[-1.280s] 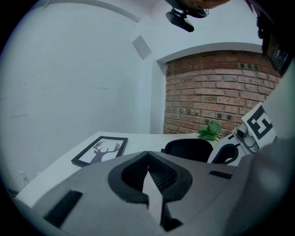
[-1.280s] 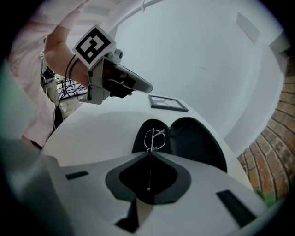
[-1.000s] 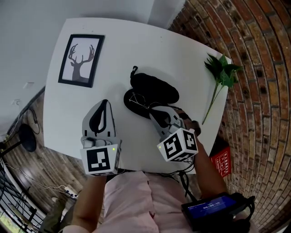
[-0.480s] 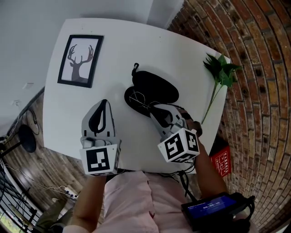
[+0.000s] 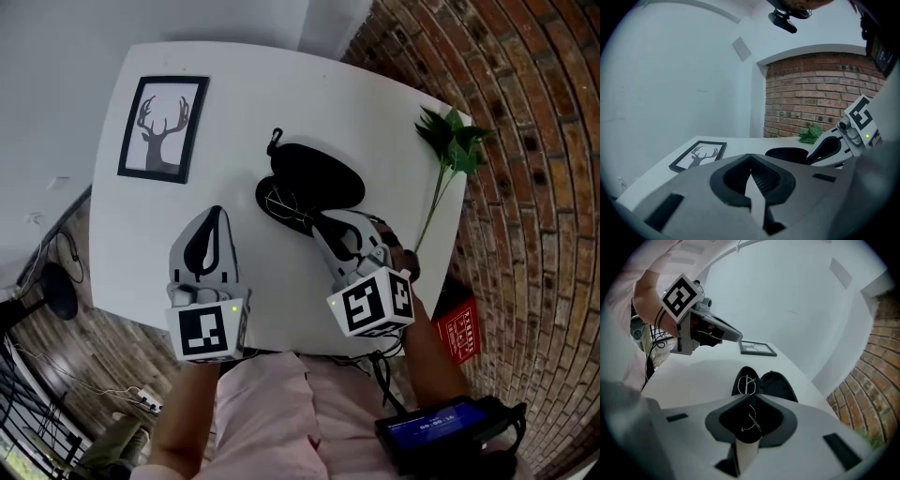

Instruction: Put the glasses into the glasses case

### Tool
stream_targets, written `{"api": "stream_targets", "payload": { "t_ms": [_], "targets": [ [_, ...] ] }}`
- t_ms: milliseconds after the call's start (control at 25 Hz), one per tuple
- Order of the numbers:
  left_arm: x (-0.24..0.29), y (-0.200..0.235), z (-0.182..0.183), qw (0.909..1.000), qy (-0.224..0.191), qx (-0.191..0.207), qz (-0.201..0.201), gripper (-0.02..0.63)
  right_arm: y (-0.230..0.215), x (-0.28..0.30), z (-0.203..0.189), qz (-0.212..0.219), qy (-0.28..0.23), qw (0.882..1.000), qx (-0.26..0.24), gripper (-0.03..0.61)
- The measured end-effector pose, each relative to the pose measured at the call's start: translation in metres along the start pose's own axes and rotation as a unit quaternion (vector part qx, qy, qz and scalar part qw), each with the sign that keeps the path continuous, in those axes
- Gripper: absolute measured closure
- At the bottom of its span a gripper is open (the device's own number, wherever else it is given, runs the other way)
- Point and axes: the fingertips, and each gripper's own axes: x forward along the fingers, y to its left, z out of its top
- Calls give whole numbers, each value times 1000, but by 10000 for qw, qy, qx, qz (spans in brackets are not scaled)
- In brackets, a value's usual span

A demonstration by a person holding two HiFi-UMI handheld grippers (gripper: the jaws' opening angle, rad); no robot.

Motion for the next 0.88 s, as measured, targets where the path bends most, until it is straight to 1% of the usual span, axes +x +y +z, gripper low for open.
{"api": "stream_targets", "payload": {
  "t_ms": [200, 400, 600, 720, 800, 880],
  "targets": [
    [-1, 1, 3, 10000, -41, 47, -12, 614, -8, -7, 5, -190, -104, 9997, 122, 526],
    [-3, -2, 9, 9997, -167, 124, -92, 614, -15, -16, 11, -388, -243, 9986, 258, 526],
    [-16, -13, 27, 9990, -346, 213, -161, 614, -25, -41, 16, -745, -483, 9946, 539, 526],
    [-29, -26, 40, 9987, -416, 205, -193, 614, -33, -65, 18, -1049, -717, 9884, 831, 526],
    [-38, -34, 52, 9978, -553, 290, -225, 614, -38, -82, 22, -1293, -1016, 9800, 1116, 529],
    [-50, -47, 71, 9964, -763, 257, -277, 614, -43, -103, 26, -1534, -1294, 9708, 1316, 541]
  ]
}}
